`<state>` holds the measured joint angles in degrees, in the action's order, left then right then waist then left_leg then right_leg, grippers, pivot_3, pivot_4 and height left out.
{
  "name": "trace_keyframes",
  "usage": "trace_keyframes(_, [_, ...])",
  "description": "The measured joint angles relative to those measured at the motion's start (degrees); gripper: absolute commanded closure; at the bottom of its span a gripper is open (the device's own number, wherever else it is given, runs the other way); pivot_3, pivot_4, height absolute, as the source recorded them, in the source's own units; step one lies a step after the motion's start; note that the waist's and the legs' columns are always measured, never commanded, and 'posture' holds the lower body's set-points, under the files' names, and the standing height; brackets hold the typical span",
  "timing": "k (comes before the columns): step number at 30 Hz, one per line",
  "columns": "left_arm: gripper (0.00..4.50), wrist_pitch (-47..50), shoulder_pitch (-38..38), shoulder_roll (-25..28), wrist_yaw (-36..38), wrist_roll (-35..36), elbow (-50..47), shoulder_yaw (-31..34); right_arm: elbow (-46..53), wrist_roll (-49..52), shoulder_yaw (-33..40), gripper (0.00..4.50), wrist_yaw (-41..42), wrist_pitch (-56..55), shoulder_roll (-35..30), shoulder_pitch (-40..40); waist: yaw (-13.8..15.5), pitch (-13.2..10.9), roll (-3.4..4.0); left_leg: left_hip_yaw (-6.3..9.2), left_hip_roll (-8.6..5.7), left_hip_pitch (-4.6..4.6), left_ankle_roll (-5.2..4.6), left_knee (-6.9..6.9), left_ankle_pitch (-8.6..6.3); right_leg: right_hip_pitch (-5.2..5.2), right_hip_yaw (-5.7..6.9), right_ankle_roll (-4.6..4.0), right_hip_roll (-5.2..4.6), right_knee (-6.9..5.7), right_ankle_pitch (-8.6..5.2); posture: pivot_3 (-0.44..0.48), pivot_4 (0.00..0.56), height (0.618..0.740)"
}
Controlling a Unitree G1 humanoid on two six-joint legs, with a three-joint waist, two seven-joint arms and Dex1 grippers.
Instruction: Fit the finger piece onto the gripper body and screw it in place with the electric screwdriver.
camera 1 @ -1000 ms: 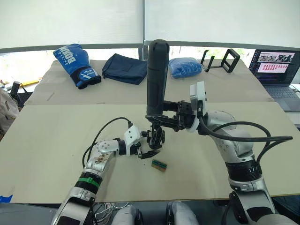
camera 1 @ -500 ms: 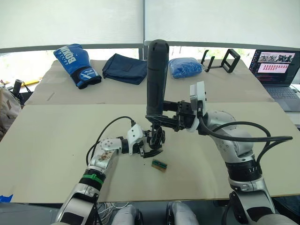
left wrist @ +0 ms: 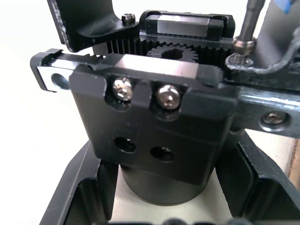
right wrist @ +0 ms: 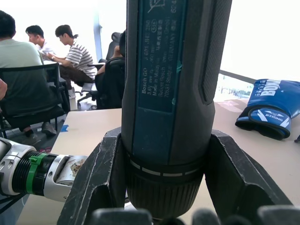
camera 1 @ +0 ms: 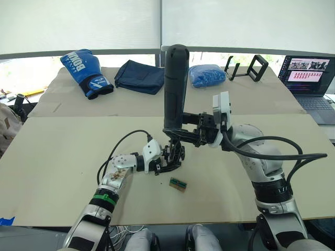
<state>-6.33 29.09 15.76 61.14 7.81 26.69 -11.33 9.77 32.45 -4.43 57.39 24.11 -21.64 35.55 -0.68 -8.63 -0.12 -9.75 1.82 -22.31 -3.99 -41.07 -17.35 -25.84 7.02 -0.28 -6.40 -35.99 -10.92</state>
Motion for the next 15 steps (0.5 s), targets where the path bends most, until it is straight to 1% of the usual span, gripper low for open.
trace_keyframes(7, [2.14,-0.1,0.0,-0.2,-0.3,-0.6,0.0,0.0,0.9,-0.9,-0.5,2.56,-0.2,-0.5,-0.1,-0.7,0.0,0.0,0.0,0.03,0.0,0.13,0.0,0.01,0.0,0.18,0.02,0.0,-0.01,0.02,0.0,0.0,0.15,0.74])
trace_keyframes(11, [2.14,-0.1,-0.2,-0.3,-0.6,-0.8,0.2,0.0,1.1,-0.9,-1.0,2.56,-0.9,-0.8,0.2,-1.7,0.0,0.0,0.0,0.09,0.02,0.41,-0.01,0.07,-0.01,0.5,0.05,0.0,-0.01,0.11,0.0,0.0,0.15,0.74])
trace_keyframes(15, [2.14,-0.1,-0.2,-0.3,-0.8,-0.9,0.3,0.0,1.1,-1.1,-1.2,2.56,-1.3,-1.8,0.4,-2.5,0.0,0.0,-0.01,0.1,0.02,0.57,-0.01,0.1,-0.02,0.62,0.04,0.0,-0.03,0.12,-0.01,0.0,0.15,0.74])
